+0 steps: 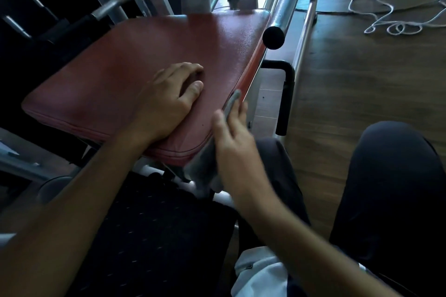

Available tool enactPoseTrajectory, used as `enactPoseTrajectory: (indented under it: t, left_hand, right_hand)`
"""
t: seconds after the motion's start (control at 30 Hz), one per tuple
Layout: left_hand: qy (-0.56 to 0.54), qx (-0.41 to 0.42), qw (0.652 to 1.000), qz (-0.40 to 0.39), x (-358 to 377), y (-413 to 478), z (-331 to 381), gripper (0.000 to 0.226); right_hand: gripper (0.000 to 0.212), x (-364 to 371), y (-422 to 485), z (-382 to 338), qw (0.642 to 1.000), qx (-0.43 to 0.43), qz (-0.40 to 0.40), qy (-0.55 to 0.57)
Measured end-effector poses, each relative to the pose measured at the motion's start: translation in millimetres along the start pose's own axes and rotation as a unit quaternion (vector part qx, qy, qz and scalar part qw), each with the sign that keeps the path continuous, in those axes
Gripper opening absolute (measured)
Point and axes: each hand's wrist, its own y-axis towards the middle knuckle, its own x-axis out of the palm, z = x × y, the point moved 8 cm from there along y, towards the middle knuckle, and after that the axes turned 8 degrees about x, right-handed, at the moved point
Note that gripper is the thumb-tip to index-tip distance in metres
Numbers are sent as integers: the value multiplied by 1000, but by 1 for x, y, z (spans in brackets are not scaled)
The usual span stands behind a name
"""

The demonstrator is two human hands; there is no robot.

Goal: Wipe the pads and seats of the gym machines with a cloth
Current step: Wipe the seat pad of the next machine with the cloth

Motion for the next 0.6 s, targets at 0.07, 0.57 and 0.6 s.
enactPoseTrajectory:
  t: [0.07, 0.57, 0.6]
  left_hand:
    - [2, -4, 1000, 0, -1, 0, 1, 59]
    - [7, 7, 1000, 11, -2, 0, 2, 63]
    - [4, 8, 1000, 12, -2, 0, 2, 62]
  right_hand:
    - [58, -14, 28, -14, 999, 17, 35, -12]
    - [61, 9, -25, -3, 1000, -18, -9, 14]
    - [62, 10, -27, 0, 1000, -20, -12, 21]
